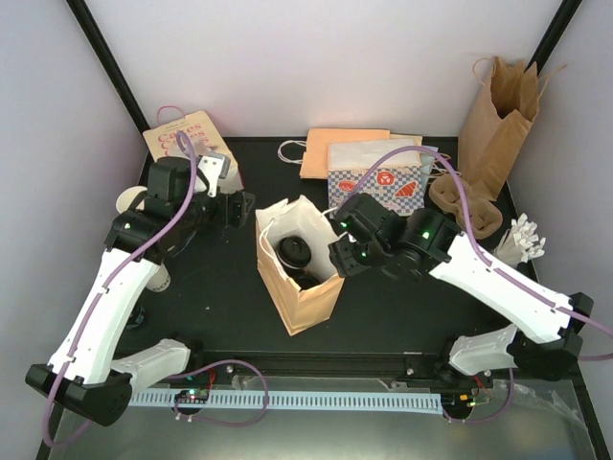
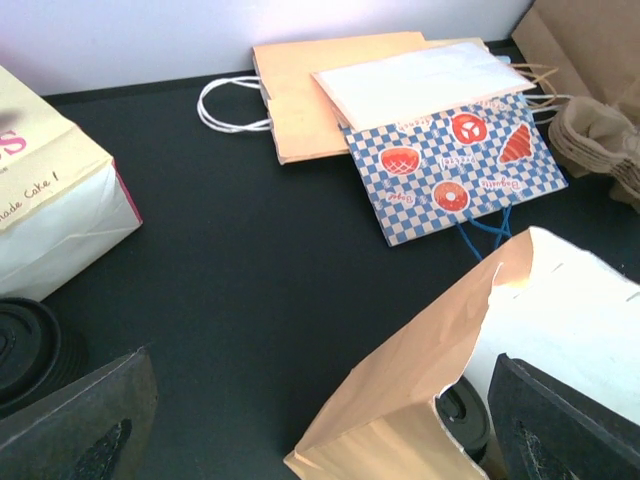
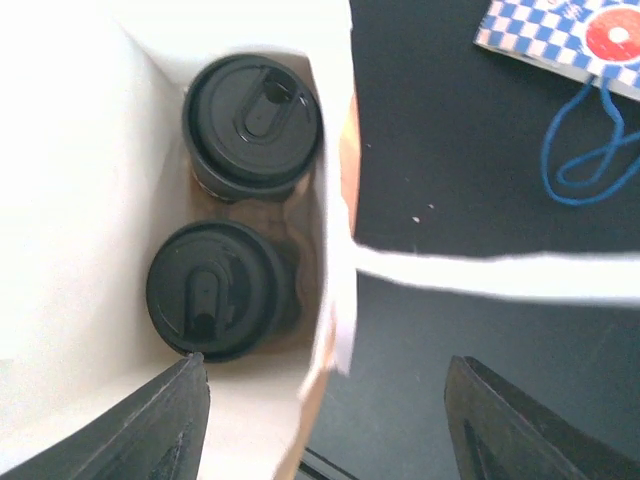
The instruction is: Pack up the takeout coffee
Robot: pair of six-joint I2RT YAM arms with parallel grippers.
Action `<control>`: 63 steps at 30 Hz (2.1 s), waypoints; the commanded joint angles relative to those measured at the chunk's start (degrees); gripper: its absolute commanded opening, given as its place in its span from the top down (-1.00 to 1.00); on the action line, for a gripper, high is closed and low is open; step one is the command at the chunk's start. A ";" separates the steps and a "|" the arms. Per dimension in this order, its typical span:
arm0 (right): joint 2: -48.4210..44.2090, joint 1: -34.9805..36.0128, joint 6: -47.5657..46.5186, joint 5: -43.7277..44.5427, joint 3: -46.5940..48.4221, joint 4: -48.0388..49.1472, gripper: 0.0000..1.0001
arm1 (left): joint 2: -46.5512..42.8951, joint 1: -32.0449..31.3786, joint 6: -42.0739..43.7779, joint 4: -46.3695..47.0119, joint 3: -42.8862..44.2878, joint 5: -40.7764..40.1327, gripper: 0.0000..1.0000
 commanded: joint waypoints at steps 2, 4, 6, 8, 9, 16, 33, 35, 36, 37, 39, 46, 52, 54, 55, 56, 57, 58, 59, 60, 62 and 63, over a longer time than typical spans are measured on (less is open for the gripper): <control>2.71 0.32 1.85 -1.10 0.20 6.49 -0.24 | -0.84 0.33 0.64 2.23 2.50 0.78 -0.87; 4.19 0.25 1.89 0.75 0.86 5.59 -0.15 | -1.03 0.33 0.72 1.92 2.32 0.17 -0.87; 5.53 0.11 1.61 2.21 1.58 4.50 -0.03 | -1.34 0.33 0.77 1.60 2.14 -0.51 -0.87; 6.44 -0.30 0.44 2.58 1.86 4.13 0.21 | -1.44 0.37 0.76 1.32 2.03 -1.16 -0.87; 6.71 -0.53 -0.26 2.40 2.00 4.08 0.32 | -1.51 0.42 0.67 1.21 2.11 -1.53 -0.87; 8.16 -1.90 -11.72 1.58 3.93 2.69 0.98 | -1.66 1.26 0.50 0.02 3.11 -3.14 -0.87; 4.49 -1.88 -51.68 10.04 -2.82 12.88 0.98 | -3.53 2.09 -0.62 1.11 2.16 -1.52 -0.87; 2.21 -1.88 -56.64 9.18 -5.66 14.67 0.98 | -3.96 2.09 -0.81 1.77 1.08 -0.43 -0.87; 1.38 -1.89 -58.05 9.78 -7.02 15.95 0.98 | -4.33 2.09 -0.86 2.30 0.39 0.24 -0.87; 0.81 -1.92 -58.93 10.20 -7.96 16.43 0.98 | -4.71 2.09 -0.82 2.81 -0.35 0.95 -0.87; 0.02 -1.88 -59.77 10.17 -9.67 16.69 0.98 | -5.34 2.09 -0.91 3.71 -1.93 2.28 -0.87; -2.42 1.02 -59.81 8.13 -15.90 18.02 0.98 | -5.64 2.09 -2.99 6.75 -7.00 5.74 -0.87; -5.94 3.31 -59.26 8.26 -19.40 20.24 0.98 | -6.23 2.09 -4.71 9.95 -9.30 10.32 -0.88; -6.95 3.31 -59.15 8.51 -19.43 20.86 0.97 | -7.46 2.09 -3.13 12.33 -10.64 16.60 -0.88; -7.48 3.31 -59.22 8.36 -19.41 21.00 0.97 | -8.18 2.09 -2.54 13.99 -11.49 19.65 -0.88; -7.97 3.37 -59.53 8.11 -19.33 21.10 0.97 | -8.98 2.02 -1.92 15.35 -12.36 22.04 -0.88; -8.31 3.44 -59.81 8.04 -19.32 21.16 0.97 | -9.63 2.00 -1.07 17.16 -13.17 23.76 -0.88; -8.68 3.48 -60.06 8.10 -19.47 21.29 0.97 | -10.27 1.94 -0.17 18.43 -14.05 25.05 -0.88; -9.00 3.47 -60.48 8.19 -19.61 21.33 0.97 | -10.83 1.86 1.01 19.29 -14.82 26.41 -0.88; -9.10 3.44 -60.79 8.35 -19.85 21.26 0.97 | -11.15 1.79 2.07 20.07 -15.36 26.91 -0.88; -9.09 3.48 -61.10 9.08 -20.10 20.85 0.98 | -11.64 1.46 4.64 21.19 -16.06 27.60 -0.88; -8.86 3.46 -61.32 9.32 -20.05 20.22 0.98 | -11.72 1.16 5.88 21.45 -16.18 27.57 -0.88</control>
